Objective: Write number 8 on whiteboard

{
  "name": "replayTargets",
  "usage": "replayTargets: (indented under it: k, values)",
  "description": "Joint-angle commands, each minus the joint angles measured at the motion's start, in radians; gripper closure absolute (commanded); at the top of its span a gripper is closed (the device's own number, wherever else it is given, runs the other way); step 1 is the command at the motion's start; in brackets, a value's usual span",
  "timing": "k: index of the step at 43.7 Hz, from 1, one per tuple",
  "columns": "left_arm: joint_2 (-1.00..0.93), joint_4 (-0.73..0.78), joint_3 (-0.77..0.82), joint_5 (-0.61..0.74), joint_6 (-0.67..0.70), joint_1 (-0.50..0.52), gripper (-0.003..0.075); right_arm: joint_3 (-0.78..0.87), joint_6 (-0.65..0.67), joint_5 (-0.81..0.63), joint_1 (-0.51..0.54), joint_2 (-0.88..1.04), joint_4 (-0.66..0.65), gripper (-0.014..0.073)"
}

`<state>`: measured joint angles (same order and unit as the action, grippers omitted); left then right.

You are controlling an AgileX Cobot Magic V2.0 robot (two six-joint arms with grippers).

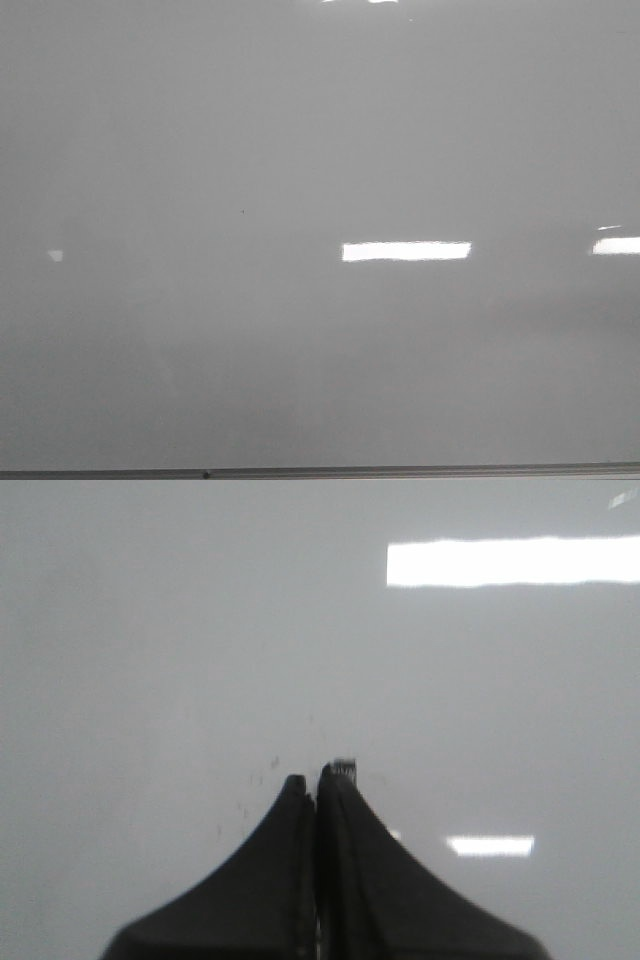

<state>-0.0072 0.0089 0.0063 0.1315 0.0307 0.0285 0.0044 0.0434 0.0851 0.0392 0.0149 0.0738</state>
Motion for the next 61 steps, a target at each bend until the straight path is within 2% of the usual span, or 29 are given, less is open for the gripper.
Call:
replayTargets:
  k: [1, 6, 10, 16, 24, 28, 30, 33, 35, 38, 40, 42, 44, 51, 61]
  values:
    - [-0.009, -0.009, -0.048, 0.157, 0.01, 0.001, 0.0741, -0.119, -0.005, -0.05, -0.003, 0.013, 0.006, 0.0657]
    - [0.029, -0.009, -0.146, 0.071, 0.01, 0.001, 0.0741, -0.271, -0.005, 0.101, -0.003, -0.025, 0.006, 0.0655]
    - [0.11, 0.013, -0.248, -0.072, 0.01, 0.001, 0.0741, -0.387, -0.005, 0.215, -0.003, -0.126, 0.006, 0.0655]
    - [0.294, 0.07, -0.36, -0.227, 0.01, 0.001, 0.0741, -0.513, -0.005, 0.277, -0.003, -0.302, 0.005, 0.0655]
    - [0.47, 0.083, -0.41, -0.253, 0.01, 0.001, 0.0741, -0.551, -0.005, 0.263, -0.004, -0.439, 0.005, 0.0655]
    - [0.507, 0.083, -0.41, -0.242, 0.01, 0.001, 0.0726, -0.551, -0.005, 0.276, -0.004, -0.456, 0.005, 0.0617]
    - [0.519, 0.083, -0.41, -0.24, 0.01, 0.001, 0.0684, -0.548, -0.005, 0.278, -0.004, -0.459, 0.005, 0.0564]
    - [0.537, 0.083, -0.41, -0.24, 0.01, 0.001, 0.0552, -0.546, -0.005, 0.278, -0.004, -0.462, 0.005, 0.0437]
    - [0.547, 0.083, -0.41, -0.24, 0.01, 0.001, 0.0403, -0.545, -0.005, 0.278, -0.004, -0.462, 0.005, 0.0316]
    - [0.559, 0.083, -0.41, -0.24, 0.01, 0.001, 0.0212, -0.545, -0.005, 0.278, -0.004, -0.462, 0.005, 0.019]
    - [0.564, 0.083, -0.41, -0.24, 0.01, 0.001, 0.0108, -0.545, -0.005, 0.278, -0.004, -0.462, 0.005, 0.0111]
    - [0.568, 0.083, -0.41, -0.236, 0.01, 0.001, 0.0057, -0.545, -0.005, 0.278, -0.004, -0.462, 0.005, 0.0064]
    - [0.572, 0.079, -0.41, -0.233, 0.01, 0.001, 0.0038, -0.545, -0.005, 0.278, -0.004, -0.462, 0.005, 0.005]
    - [0.618, 0.064, -0.415, -0.245, 0.01, -0.001, 0.0051, -0.545, -0.005, 0.278, -0.004, -0.462, 0.005, 0.0057]
    - [0.913, 0.064, -0.533, -0.365, 0.01, -0.007, 0.0051, -0.545, -0.005, 0.277, -0.004, -0.462, 0.005, 0.0057]
